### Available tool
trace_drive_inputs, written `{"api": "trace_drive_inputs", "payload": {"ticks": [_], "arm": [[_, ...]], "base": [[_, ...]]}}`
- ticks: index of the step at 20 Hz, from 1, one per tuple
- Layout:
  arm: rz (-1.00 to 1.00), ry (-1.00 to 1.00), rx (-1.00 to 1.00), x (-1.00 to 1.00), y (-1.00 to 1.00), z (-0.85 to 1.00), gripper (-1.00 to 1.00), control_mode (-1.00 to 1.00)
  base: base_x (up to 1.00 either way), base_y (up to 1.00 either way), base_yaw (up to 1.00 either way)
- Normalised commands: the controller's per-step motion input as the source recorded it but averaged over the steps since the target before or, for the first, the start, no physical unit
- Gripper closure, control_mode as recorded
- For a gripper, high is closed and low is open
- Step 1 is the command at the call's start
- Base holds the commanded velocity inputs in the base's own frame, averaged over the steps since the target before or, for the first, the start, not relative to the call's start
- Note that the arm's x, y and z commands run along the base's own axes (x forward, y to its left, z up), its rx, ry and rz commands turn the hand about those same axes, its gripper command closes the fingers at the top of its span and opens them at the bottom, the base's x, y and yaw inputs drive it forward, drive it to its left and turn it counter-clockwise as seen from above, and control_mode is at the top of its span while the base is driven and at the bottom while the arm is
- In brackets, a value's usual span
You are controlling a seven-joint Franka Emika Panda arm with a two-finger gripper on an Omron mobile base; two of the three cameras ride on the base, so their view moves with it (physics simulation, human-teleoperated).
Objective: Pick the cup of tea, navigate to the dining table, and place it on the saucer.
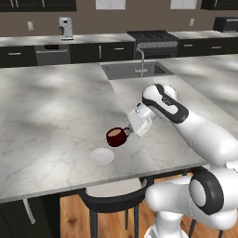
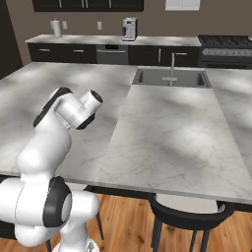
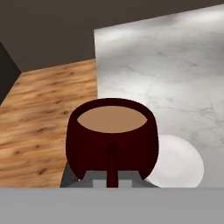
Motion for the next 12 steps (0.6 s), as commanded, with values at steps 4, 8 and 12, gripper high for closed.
{"api": "trace_drive_inputs", "payload": {"ticks": [4,8,12], "arm": [[0.0,-0.14,0.0,0.0,0.0,-0.85,1.0,-1.0],[-0.02,-0.16,0.05,0.0,0.0,-0.61,1.0,-1.0],[-0.01,-0.14,0.09,0.06,0.03,-0.13,1.0,-1.0]], "base": [[0.0,0.0,0.0],[0.0,0.0,0.0],[0.0,0.0,0.0]]}}
